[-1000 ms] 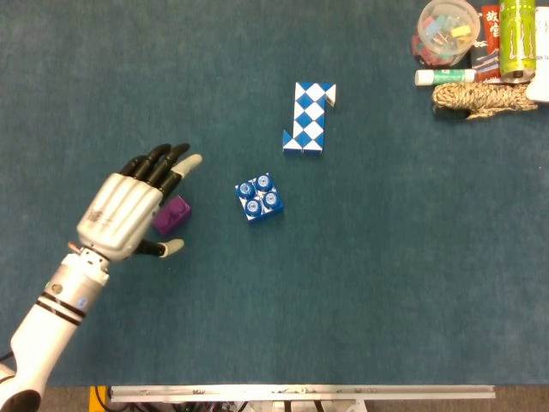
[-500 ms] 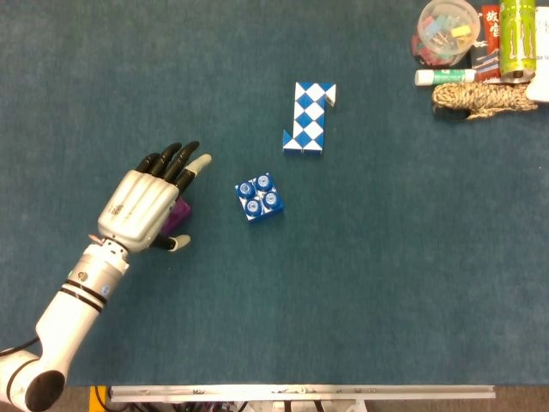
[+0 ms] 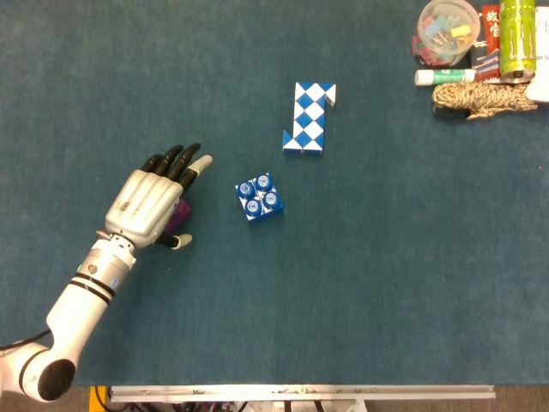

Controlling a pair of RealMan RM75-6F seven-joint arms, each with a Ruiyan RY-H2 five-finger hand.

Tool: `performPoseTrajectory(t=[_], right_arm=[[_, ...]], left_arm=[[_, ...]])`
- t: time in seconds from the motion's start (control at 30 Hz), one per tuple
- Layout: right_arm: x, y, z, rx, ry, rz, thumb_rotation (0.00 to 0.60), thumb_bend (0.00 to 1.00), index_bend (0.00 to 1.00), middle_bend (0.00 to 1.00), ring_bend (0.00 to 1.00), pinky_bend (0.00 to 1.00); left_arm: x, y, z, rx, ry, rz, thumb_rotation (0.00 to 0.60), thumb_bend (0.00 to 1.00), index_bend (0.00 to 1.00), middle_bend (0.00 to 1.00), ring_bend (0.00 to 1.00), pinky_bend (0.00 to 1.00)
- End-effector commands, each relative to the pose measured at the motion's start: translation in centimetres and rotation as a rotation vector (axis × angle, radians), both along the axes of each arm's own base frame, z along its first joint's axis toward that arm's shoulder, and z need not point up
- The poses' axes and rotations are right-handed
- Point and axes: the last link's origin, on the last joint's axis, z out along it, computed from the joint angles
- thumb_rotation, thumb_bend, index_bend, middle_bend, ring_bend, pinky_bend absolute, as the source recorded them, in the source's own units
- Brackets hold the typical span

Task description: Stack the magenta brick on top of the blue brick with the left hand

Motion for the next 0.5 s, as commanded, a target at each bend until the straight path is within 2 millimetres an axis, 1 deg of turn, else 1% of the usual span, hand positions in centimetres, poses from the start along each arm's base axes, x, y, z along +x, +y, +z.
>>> performPoseTrajectory(t=[0.03,0.5], right_arm=[[-0.05,-0.02,0.04,-0.001,0.000,-0.003,0.600,0.78,0.52,0.39,0.25,0.00],[-0.12,-0.08,-0.01,0.006,0.002,-0.010,0.600,0.78,0.52,0.39,0.25,0.00]], left_arm=[[0.00,0.12,-0.15,0.002,0.009,0.000,0.600,0.02,0.00,0.00,0.00,0.15],[-0.93,0.48,-0.61,0.006,0.054,0.032,0.600,0.02,0.00,0.00,0.00,0.14]])
